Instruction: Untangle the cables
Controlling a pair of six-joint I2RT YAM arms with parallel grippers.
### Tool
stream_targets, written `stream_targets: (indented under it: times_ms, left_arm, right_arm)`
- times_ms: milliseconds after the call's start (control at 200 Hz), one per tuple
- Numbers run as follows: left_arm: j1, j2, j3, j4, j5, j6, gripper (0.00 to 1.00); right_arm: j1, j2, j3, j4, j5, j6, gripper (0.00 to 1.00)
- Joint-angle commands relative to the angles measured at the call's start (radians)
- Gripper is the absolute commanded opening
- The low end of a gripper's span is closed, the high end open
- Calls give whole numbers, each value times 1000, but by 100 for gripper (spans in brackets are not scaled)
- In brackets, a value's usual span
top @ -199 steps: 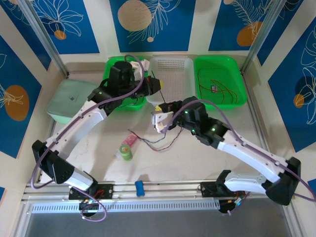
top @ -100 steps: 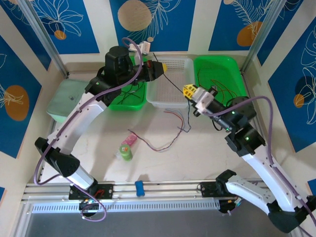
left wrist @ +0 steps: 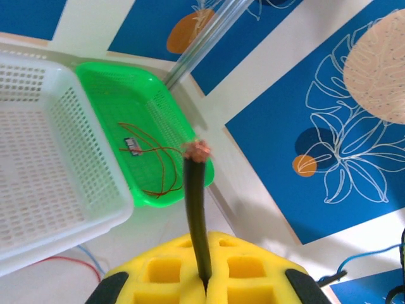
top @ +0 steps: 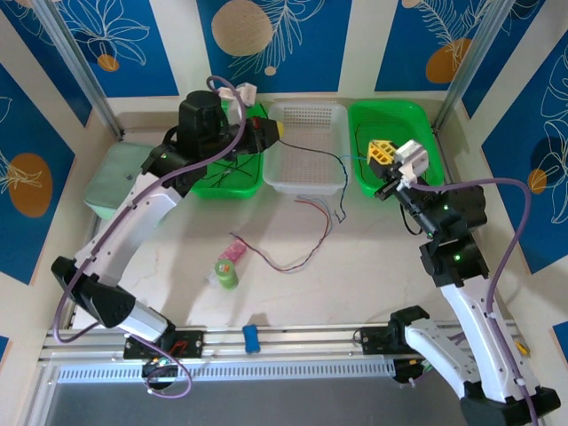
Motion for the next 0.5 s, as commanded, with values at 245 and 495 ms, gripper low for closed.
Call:
stream_targets:
  times_ms: [245,495]
  left_arm:
    - [105,-154,-151,-22,-6,22,0]
    - [245,-217,-237,-37,59,20,0]
  right_arm:
    - [-167,-21,-39,39,63,217,0]
    - [-268,-31,-48,4,80,253,0]
